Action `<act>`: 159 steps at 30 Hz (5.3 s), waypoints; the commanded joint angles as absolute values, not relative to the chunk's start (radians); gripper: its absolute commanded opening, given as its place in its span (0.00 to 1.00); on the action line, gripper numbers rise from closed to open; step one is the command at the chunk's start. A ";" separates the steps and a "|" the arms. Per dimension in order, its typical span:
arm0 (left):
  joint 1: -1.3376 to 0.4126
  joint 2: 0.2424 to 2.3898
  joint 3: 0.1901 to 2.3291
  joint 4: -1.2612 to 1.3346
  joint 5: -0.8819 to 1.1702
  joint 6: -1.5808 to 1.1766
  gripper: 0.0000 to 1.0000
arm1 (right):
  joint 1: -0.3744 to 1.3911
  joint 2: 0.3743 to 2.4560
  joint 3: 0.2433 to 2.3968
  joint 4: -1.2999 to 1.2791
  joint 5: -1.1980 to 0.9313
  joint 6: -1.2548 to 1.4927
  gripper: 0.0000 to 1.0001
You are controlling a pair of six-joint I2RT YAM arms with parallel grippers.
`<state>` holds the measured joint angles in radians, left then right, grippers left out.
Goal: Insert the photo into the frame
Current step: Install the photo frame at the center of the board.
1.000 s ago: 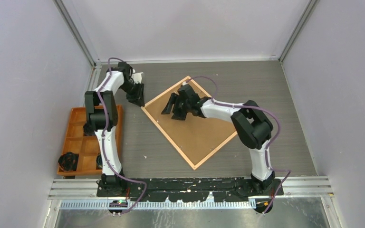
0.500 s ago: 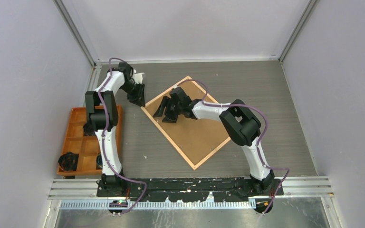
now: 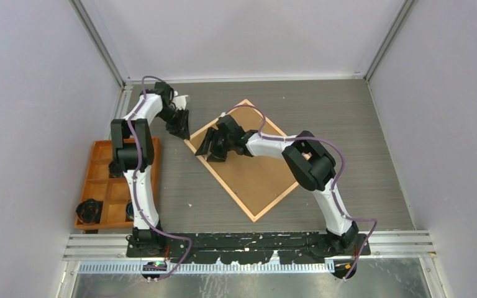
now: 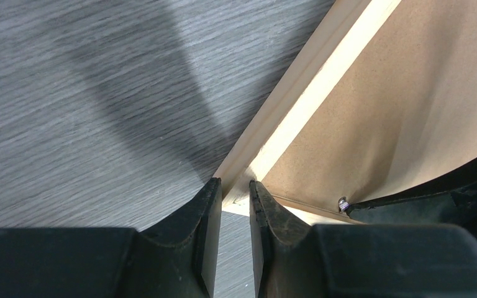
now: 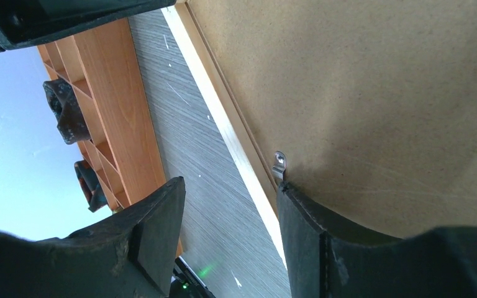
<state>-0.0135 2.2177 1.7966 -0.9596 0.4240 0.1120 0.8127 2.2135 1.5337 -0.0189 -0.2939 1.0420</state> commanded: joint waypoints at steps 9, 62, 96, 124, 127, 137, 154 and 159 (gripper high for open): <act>-0.029 2.181 1.754 -0.938 0.407 0.132 0.24 | 0.831 2.242 1.597 -0.055 -0.292 1.046 0.60; -0.110 2.035 1.455 -0.881 0.513 0.195 0.21 | 0.505 2.336 1.745 -0.143 -0.236 0.907 0.62; -0.114 2.039 1.437 -0.848 0.504 0.193 0.20 | 0.557 2.226 1.596 -0.139 -0.203 0.939 0.58; -0.114 2.038 1.431 -0.848 0.502 0.200 0.20 | 0.555 2.348 1.725 -0.100 -0.245 0.965 0.57; -0.114 2.036 1.427 -0.850 0.499 0.203 0.20 | 0.554 2.312 1.707 -0.075 -0.280 0.958 0.57; -0.114 2.035 1.431 -0.850 0.494 0.204 0.19 | 0.478 2.153 1.585 -0.017 -0.317 0.954 0.57; -0.114 2.036 1.433 -0.849 0.488 0.203 0.19 | 0.495 2.269 1.638 -0.030 -0.335 0.970 0.57; -0.114 2.034 1.437 -0.851 0.488 0.203 0.19 | 0.504 2.277 1.638 -0.032 -0.331 0.979 0.57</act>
<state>-0.0914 2.0247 1.4654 -0.8257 0.4992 0.1913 0.4919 2.2623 1.6062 -0.0250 -0.3286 0.9752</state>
